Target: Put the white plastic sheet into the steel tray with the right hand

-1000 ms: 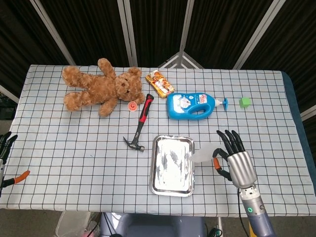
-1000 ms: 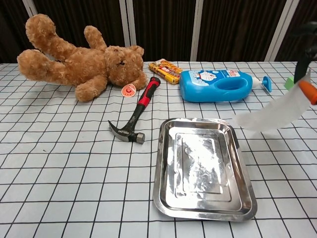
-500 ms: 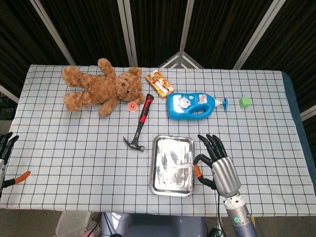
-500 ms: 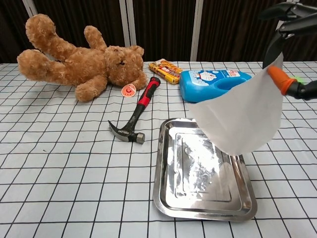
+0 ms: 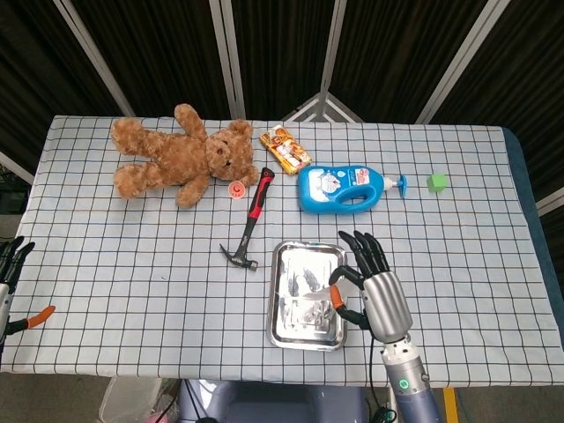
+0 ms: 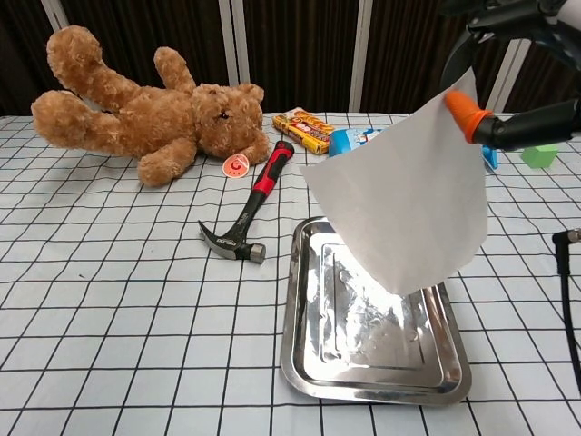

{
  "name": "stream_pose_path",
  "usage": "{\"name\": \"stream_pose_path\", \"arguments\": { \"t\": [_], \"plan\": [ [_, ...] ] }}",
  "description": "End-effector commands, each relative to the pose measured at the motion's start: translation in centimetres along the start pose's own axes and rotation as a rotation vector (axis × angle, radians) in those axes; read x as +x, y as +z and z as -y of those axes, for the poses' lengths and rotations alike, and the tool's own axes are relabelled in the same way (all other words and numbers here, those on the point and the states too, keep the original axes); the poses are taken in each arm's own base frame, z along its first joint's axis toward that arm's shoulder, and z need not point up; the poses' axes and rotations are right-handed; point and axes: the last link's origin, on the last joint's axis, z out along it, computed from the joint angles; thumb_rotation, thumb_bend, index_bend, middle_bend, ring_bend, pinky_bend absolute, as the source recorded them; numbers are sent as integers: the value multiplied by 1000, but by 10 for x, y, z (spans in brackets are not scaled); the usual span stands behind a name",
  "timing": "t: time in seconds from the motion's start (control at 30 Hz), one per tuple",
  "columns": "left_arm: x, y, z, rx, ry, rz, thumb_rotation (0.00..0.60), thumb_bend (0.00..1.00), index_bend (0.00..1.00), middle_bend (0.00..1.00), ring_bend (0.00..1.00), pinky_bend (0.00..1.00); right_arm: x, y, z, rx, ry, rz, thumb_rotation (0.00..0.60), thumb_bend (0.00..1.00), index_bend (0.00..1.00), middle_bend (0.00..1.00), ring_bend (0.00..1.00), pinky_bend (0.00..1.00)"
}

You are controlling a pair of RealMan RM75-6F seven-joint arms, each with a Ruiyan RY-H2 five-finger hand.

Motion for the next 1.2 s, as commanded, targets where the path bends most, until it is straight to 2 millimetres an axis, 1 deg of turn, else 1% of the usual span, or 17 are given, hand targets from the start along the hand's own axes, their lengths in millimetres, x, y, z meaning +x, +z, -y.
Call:
{"name": "stream_pose_path", "arguments": {
  "t": [0.03, 0.27, 0.37, 0.53, 0.57, 0.63, 0.7, 0.8, 0.9, 1.03, 1.2],
  "plan": [
    [0, 0, 0, 0, -1, 0, 600, 0, 0, 0, 0, 0, -2, -4, 0, -22, 14, 0, 600, 550, 594, 122, 6, 0],
    [-1, 0, 0, -3, 0, 4, 600, 0, 0, 0, 0, 0, -4, -18, -10, -66, 27, 7, 600, 550, 594, 122, 6, 0],
    [-1, -1, -1, -3, 1, 4, 600, 0, 0, 0, 0, 0, -10, -30, -18, -90, 26, 35, 600, 550, 593, 122, 6, 0],
    [-1, -1, 0, -2, 0, 3, 600, 0, 0, 0, 0, 0, -25, -55, -45, -155, -28, 121, 600, 560, 593, 122, 6, 0],
    [-1, -1, 0, -2, 0, 2, 600, 0, 0, 0, 0, 0, -27, -57, -48, -161, -33, 129, 600, 560, 593, 123, 6, 0],
    [-1, -1, 0, -2, 1, 1, 600, 0, 0, 0, 0, 0, -33, -67, -62, -203, -61, 169, 600, 560, 594, 123, 6, 0],
    [-1, -1, 0, -1, 1, 1, 600, 0, 0, 0, 0, 0, -38, -73, -71, -231, -70, 198, 600, 559, 594, 123, 6, 0],
    [-1, -1, 0, -1, 1, 2, 600, 0, 0, 0, 0, 0, -42, -76, -77, -230, -98, 231, 600, 560, 594, 123, 6, 0],
    [-1, 0, 0, -1, 1, 1, 600, 0, 0, 0, 0, 0, -46, -79, -79, -211, -98, 300, 600, 560, 596, 122, 6, 0],
    [-1, 0, 1, 1, 0, 0, 600, 0, 0, 0, 0, 0, -47, -79, -81, -176, -107, 365, 600, 560, 603, 123, 6, 0],
    [-1, -1, 1, 0, 3, 1, 600, 0, 0, 0, 0, 0, -49, -80, -81, -167, -84, 374, 600, 560, 607, 123, 6, 0]
  ]
}}
